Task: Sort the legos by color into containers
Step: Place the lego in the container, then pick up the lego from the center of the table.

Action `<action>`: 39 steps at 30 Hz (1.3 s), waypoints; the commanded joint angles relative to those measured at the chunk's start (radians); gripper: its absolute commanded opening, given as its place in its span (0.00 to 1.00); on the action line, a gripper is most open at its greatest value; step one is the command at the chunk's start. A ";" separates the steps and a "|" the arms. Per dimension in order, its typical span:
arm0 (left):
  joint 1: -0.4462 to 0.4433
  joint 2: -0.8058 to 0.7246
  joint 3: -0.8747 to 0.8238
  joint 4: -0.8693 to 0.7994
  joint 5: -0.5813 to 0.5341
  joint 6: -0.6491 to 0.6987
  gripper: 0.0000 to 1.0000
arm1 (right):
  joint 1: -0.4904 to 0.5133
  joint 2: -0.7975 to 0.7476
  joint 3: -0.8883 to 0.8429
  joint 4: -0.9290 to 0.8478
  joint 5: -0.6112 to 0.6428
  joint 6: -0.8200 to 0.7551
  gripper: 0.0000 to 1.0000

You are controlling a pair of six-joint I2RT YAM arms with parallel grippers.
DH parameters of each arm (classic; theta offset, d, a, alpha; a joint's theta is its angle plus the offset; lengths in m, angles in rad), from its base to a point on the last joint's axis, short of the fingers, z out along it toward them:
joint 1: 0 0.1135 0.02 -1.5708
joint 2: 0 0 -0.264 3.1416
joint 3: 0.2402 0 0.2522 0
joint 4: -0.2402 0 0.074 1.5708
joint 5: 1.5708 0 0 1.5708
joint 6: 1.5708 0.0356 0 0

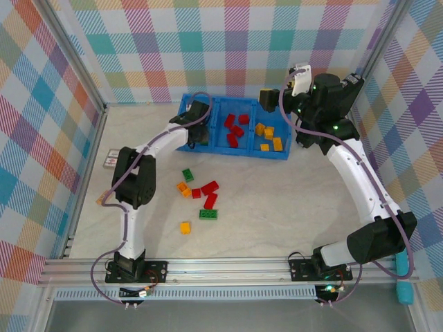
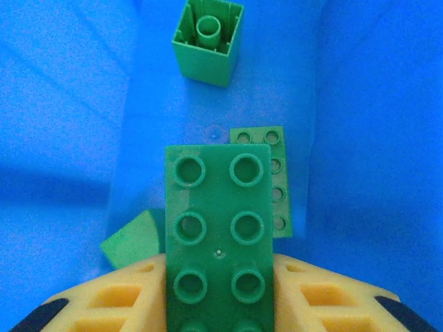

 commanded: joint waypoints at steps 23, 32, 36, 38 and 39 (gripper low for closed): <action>0.009 -0.305 -0.208 -0.058 -0.053 -0.052 0.54 | -0.005 -0.028 -0.009 0.035 0.005 0.009 0.99; -0.026 -0.473 -0.478 -0.036 -0.015 -0.207 0.60 | -0.005 -0.023 -0.009 0.040 -0.024 0.021 0.99; -0.040 -0.460 -0.526 0.007 0.008 -0.251 0.62 | -0.004 -0.026 -0.014 0.044 -0.040 0.021 0.99; -0.048 -0.440 -0.531 0.020 0.017 -0.267 0.62 | -0.004 -0.028 -0.014 0.043 -0.040 0.015 0.99; -0.051 -0.428 -0.531 0.023 0.019 -0.272 0.62 | -0.004 -0.028 -0.014 0.043 -0.040 0.013 0.99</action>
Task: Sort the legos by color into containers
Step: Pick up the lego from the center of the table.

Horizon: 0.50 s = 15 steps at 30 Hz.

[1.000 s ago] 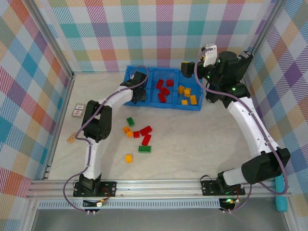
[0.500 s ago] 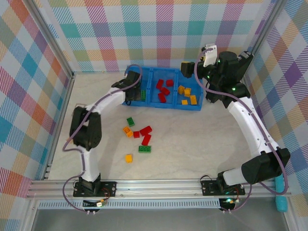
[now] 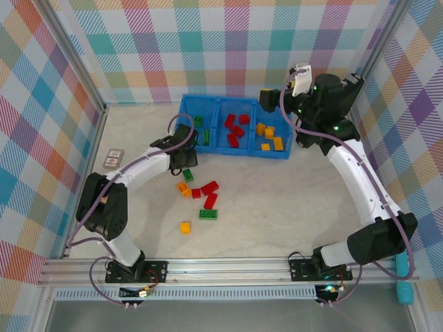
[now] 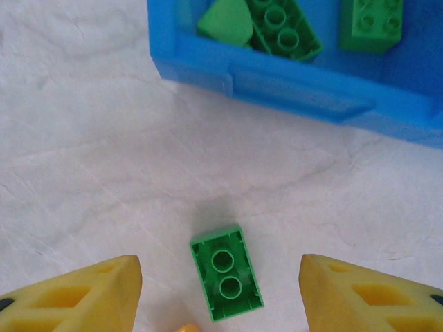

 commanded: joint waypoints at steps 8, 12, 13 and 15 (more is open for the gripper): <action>-0.028 0.120 -0.024 0.094 0.033 -0.096 0.62 | -0.005 -0.026 -0.008 0.030 -0.017 -0.007 0.99; -0.037 0.138 -0.047 0.101 0.009 -0.109 0.62 | -0.004 -0.024 -0.005 0.027 -0.020 -0.005 0.99; -0.038 0.137 -0.054 0.103 0.006 -0.112 0.62 | -0.005 -0.023 -0.003 0.027 -0.020 -0.005 0.99; -0.039 0.140 -0.070 0.108 0.003 -0.119 0.62 | -0.004 -0.020 -0.003 0.030 -0.021 0.000 0.99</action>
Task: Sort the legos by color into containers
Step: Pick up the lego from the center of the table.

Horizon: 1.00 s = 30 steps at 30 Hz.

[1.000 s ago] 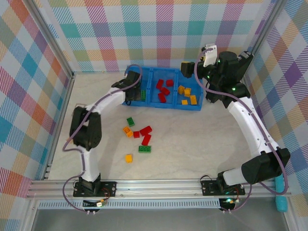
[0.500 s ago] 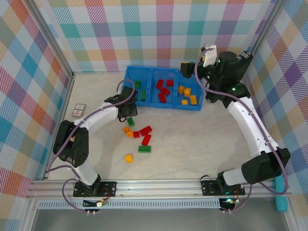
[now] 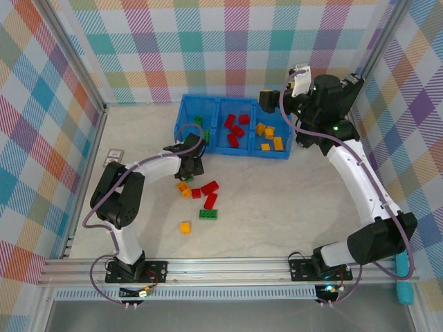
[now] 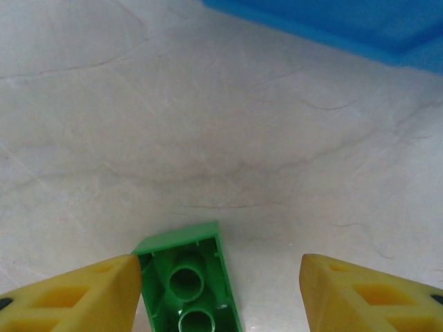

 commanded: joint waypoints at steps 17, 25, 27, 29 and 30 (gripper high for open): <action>-0.010 0.058 -0.029 0.037 -0.012 -0.026 0.29 | -0.004 -0.012 0.006 0.028 -0.006 -0.002 0.99; -0.010 0.014 0.027 0.001 -0.052 0.026 0.15 | -0.004 -0.012 0.007 0.030 0.005 -0.007 0.99; -0.010 0.003 0.066 -0.011 -0.062 0.049 0.12 | -0.005 -0.012 0.005 0.029 0.001 -0.008 0.99; -0.010 -0.002 0.125 -0.023 -0.067 0.075 0.10 | -0.005 -0.014 0.004 0.031 0.001 -0.009 0.99; -0.010 -0.005 0.148 -0.025 -0.069 0.086 0.10 | -0.004 -0.014 0.004 0.030 0.003 -0.010 0.99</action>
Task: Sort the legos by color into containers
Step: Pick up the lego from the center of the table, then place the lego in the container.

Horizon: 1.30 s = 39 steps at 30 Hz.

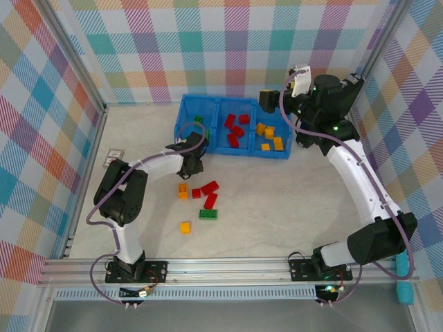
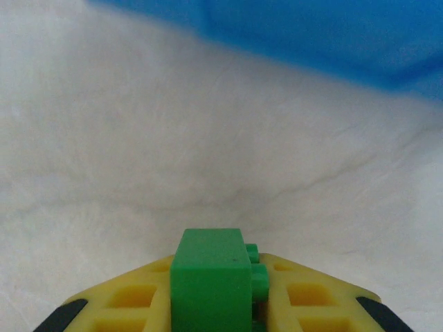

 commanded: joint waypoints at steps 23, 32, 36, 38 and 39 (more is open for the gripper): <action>0.100 0.264 0.524 0.093 0.017 0.124 0.21 | -0.004 -0.012 0.006 0.023 0.029 -0.027 0.99; 0.099 0.242 0.497 0.080 0.037 0.125 0.41 | -0.004 -0.009 0.005 0.031 0.017 -0.018 0.99; 0.099 0.193 0.464 0.059 0.037 0.142 0.53 | -0.004 -0.012 0.001 0.035 0.017 -0.016 0.99; 0.099 0.156 0.444 0.037 0.038 0.156 0.53 | -0.004 -0.015 0.000 0.037 0.015 -0.013 0.99; 0.098 0.135 0.431 0.027 0.039 0.158 0.53 | -0.004 -0.016 -0.002 0.039 0.013 -0.013 0.99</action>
